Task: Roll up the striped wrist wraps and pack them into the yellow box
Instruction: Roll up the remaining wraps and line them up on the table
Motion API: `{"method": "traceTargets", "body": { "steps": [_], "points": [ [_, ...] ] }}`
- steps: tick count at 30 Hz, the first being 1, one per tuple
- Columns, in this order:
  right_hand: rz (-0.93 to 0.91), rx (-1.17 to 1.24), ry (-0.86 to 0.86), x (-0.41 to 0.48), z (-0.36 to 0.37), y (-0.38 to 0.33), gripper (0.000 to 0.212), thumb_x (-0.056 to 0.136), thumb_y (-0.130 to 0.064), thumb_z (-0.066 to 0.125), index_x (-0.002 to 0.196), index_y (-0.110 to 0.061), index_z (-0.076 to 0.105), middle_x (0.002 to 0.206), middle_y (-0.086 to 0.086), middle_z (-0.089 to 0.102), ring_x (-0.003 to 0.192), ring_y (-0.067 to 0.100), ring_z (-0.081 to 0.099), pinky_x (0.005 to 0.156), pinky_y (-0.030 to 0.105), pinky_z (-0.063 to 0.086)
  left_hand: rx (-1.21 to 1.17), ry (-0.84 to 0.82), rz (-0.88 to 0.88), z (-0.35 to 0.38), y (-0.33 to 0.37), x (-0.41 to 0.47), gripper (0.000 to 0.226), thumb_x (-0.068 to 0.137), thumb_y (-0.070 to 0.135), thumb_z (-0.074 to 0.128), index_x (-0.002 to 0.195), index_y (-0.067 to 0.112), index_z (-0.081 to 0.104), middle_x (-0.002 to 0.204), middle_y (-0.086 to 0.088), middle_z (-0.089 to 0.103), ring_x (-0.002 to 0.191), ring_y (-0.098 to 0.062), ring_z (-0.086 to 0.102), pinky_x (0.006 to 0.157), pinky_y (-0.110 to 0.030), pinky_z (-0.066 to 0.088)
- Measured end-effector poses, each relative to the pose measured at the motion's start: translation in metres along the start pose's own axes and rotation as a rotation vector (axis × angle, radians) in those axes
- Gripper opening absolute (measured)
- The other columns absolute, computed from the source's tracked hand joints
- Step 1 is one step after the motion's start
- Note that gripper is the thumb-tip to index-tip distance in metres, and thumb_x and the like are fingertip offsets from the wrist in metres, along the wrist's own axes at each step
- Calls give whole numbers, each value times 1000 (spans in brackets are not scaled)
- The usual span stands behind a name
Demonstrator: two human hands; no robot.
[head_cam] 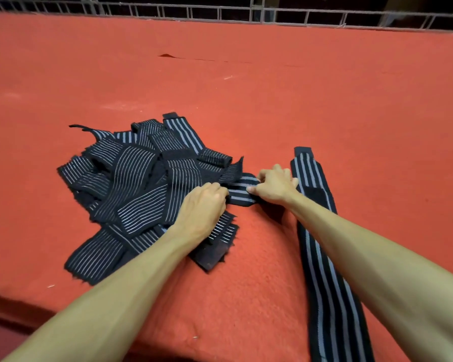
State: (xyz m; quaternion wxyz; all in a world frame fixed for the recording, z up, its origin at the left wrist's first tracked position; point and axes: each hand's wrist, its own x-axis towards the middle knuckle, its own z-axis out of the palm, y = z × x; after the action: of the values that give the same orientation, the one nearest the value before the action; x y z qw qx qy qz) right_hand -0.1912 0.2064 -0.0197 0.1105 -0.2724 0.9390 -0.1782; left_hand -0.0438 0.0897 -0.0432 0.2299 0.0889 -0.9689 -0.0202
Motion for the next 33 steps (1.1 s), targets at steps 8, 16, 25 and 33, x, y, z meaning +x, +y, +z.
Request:
{"method": "traceTargets", "body": {
  "steps": [8, 16, 25, 33],
  "points": [
    [-221, -4, -7, -9, -16, -2, 24, 92, -37, 56, 85, -19, 42, 88, 5, 58, 84, 28, 52, 75, 38, 38, -7, 1, -25, -1, -1, -4, 6, 86, 9, 62, 87, 7, 67, 77, -7, 61, 71, -28, 60, 62, -40, 48],
    [-305, 568, -215, -55, -41, -5, 27, 89, -14, 69, 77, -14, 45, 69, 9, 60, 55, 20, 55, 48, 25, 44, -12, -36, -176, -23, 5, -7, 16, 94, 12, 48, 100, 9, 62, 93, -7, 65, 86, -30, 61, 72, -43, 47],
    [-286, 1003, -238, -119, -105, 45, 28, 83, 10, 62, 78, -11, 44, 67, 13, 55, 43, 19, 51, 36, 22, 39, -196, -123, -20, -55, 36, -6, 60, 78, 5, 60, 136, 12, 49, 134, -6, 53, 124, -27, 49, 107, -36, 36],
    [-248, 1543, -65, -171, -161, 90, 15, 79, -1, 49, 84, -15, 50, 57, 1, 51, 35, 8, 42, 36, 16, 35, -424, -149, 28, -60, 116, 10, 52, 87, 24, 66, 135, 21, 48, 131, -2, 55, 123, -24, 49, 103, -42, 39]
  ]
}}
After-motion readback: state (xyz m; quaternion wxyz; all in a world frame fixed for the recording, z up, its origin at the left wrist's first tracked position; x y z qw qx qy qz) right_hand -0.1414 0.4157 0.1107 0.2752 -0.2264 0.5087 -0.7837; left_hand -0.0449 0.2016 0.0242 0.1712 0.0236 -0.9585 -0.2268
